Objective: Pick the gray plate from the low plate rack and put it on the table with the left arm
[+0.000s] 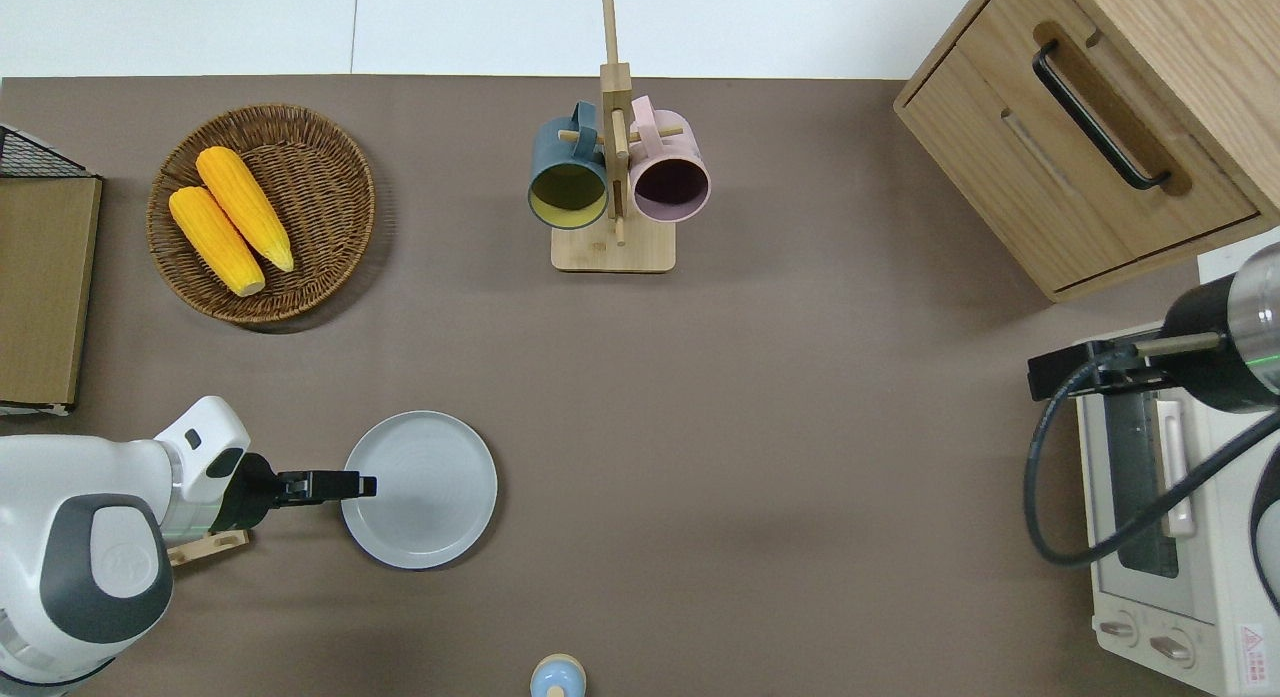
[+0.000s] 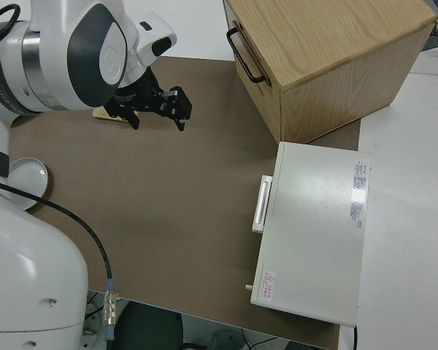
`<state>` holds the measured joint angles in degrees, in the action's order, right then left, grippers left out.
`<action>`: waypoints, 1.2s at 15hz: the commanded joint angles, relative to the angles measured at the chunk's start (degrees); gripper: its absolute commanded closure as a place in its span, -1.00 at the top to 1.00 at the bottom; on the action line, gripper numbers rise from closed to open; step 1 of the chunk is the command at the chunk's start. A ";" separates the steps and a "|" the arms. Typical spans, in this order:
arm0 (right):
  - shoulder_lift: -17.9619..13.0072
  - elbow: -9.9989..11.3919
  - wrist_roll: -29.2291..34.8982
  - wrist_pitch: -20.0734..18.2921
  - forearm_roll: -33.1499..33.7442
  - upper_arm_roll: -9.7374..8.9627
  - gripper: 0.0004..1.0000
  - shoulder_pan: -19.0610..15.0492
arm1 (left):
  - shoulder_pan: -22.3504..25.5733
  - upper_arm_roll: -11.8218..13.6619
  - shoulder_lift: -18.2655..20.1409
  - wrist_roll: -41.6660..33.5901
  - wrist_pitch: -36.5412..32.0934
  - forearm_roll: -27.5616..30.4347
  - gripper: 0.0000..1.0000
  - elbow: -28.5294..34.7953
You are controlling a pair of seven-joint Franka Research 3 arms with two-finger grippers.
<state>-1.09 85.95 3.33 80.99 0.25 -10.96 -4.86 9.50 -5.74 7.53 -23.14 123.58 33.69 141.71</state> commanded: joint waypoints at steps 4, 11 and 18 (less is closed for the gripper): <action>-0.14 -0.35 0.01 -0.83 -0.43 -0.38 0.98 -0.41 | -0.88 0.03 2.31 10.30 -2.28 -12.58 0.99 -7.13; -0.14 -0.35 0.01 -0.83 -0.43 -0.29 0.98 -0.41 | -0.97 0.03 2.57 12.42 -15.01 -24.28 0.99 -20.04; -0.14 -0.35 0.01 -0.83 -0.43 -0.38 0.98 -0.41 | -0.97 -2.08 2.57 12.95 -26.97 -35.62 0.99 -28.42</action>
<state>-1.09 85.95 3.33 80.99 0.25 -10.96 -4.86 9.23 -7.25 10.48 -11.72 101.15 2.95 115.46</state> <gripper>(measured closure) 0.009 0.004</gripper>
